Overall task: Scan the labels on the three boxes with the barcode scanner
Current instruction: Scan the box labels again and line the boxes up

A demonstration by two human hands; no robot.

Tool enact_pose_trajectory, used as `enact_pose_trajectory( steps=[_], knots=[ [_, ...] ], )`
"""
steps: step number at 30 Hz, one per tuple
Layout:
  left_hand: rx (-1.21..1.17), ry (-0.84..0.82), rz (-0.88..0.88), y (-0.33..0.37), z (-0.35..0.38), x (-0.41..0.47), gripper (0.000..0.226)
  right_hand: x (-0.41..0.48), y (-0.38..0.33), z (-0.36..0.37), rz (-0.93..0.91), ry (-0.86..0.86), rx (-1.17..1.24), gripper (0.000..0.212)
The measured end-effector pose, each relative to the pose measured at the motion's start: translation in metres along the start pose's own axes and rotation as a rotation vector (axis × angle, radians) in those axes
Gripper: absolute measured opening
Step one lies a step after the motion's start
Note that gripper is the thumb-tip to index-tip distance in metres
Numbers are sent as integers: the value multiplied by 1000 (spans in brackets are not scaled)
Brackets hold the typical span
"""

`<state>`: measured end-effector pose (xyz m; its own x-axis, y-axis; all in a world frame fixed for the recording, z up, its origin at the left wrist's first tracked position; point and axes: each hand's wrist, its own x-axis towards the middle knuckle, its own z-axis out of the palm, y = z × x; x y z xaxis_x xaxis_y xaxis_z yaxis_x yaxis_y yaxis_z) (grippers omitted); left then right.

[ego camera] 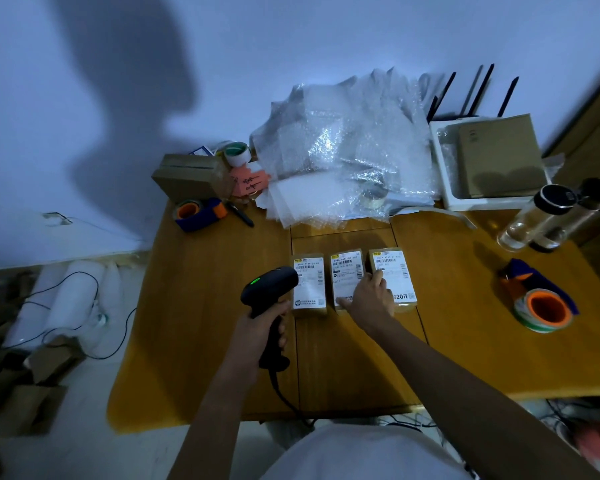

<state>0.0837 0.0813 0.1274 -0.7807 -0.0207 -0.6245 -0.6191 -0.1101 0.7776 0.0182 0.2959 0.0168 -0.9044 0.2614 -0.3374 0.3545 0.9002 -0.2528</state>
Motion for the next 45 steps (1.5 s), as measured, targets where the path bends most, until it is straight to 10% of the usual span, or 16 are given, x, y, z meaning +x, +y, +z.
enact_pose_trajectory(
  steps=[32,45],
  knots=[
    [16,8,5,-7,4,-10,24,25,8,27,167,-216,374,122],
    [31,-18,79,13,17,-5,22,33,37,29,101,-283,511,99]
  ],
)
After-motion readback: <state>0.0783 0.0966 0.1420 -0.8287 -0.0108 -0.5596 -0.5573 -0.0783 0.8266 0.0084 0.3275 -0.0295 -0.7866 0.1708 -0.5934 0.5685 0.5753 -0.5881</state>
